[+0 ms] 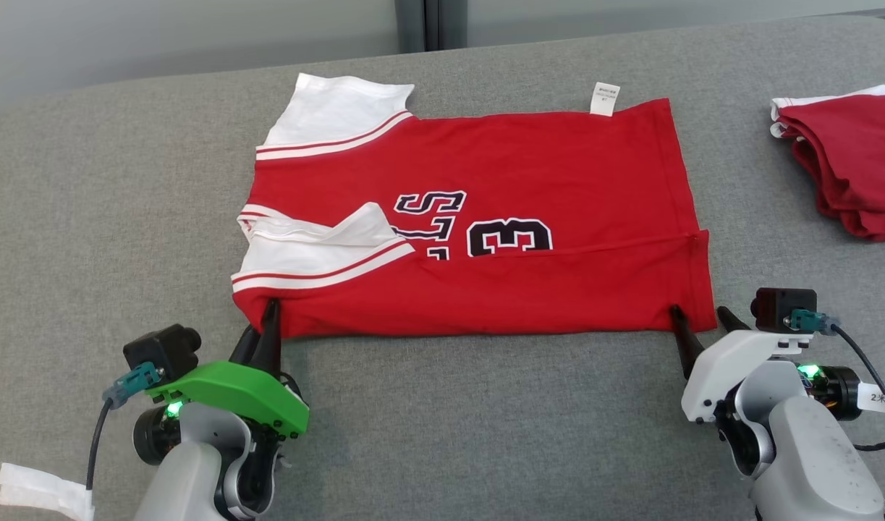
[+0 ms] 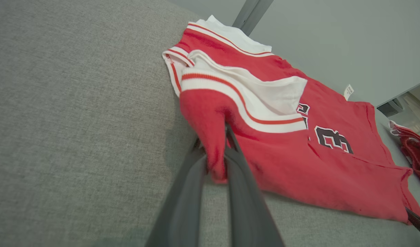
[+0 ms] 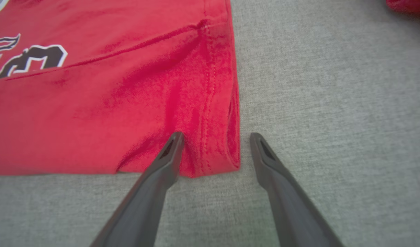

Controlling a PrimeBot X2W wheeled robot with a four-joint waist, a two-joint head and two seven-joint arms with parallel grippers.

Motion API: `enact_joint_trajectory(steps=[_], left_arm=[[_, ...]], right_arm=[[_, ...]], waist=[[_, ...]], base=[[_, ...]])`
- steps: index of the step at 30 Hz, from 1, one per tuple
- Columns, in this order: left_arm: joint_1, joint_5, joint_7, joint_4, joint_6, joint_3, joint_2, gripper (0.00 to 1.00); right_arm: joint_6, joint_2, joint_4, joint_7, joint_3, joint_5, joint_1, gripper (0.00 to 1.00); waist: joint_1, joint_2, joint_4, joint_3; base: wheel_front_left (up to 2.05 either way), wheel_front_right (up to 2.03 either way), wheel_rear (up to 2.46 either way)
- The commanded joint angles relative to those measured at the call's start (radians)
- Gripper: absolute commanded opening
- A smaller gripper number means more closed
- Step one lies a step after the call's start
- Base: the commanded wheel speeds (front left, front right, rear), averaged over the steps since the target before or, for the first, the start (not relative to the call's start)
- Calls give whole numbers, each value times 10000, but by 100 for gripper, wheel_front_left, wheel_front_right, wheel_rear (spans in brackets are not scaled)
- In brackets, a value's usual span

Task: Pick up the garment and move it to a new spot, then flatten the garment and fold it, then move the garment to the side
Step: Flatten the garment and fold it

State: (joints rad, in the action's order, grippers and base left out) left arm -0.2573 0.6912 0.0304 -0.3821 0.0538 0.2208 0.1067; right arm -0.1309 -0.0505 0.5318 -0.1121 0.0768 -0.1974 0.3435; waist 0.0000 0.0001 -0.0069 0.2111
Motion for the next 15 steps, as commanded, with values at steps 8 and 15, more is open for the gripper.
enact_joint_trajectory(steps=[8, 15], left_arm=[[-197, -176, -49, 801, 54, 86, 336, 0], [59, -438, -579, 2081, -83, 228, 907, 0]], right_arm=[[5, -23, -112, 12, -154, -1076, 620, 0], [5, -25, -1320, -585, 225, -1567, 678, 0]], waist=[[0, -1, -49, -245], [0, -1, -127, -568]], base=[[0, 0, 0], [0, 0, 0]])
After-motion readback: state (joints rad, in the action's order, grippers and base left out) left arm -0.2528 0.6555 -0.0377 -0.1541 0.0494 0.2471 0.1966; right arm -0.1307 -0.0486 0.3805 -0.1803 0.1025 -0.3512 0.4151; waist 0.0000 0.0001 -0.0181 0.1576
